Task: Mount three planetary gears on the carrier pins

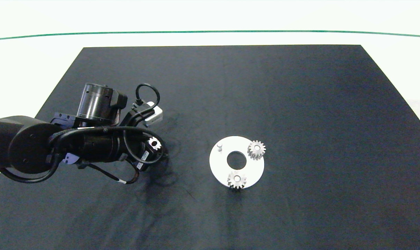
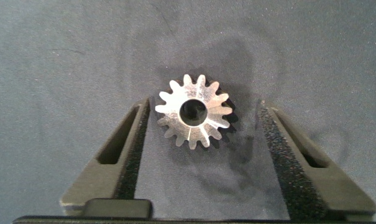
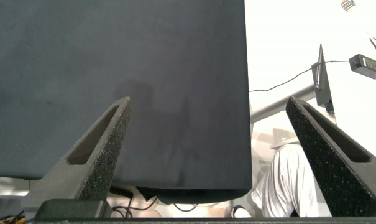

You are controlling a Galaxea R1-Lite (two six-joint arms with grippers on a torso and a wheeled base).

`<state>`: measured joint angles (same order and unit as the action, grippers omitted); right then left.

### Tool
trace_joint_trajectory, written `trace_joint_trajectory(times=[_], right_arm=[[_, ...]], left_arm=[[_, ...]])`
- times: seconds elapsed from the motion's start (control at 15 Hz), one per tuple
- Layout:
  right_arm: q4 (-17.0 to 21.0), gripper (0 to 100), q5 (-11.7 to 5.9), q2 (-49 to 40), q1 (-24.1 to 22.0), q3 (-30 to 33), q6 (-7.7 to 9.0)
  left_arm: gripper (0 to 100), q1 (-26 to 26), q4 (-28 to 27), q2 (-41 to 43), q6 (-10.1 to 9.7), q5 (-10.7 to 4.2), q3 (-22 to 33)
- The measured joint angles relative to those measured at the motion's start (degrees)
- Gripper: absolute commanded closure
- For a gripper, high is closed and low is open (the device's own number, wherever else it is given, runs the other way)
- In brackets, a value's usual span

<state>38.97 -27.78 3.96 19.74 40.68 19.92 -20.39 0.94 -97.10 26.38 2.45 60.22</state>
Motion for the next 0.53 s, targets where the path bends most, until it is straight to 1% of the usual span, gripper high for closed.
trace_joint_trajectory(times=[0.53], right_arm=[[0.0, 0, 0.0, 0.1, 0.0, 0.0, 0.0]], left_arm=[[51, 0.0, 0.1, -0.5, 0.1, 0.0, 0.1]])
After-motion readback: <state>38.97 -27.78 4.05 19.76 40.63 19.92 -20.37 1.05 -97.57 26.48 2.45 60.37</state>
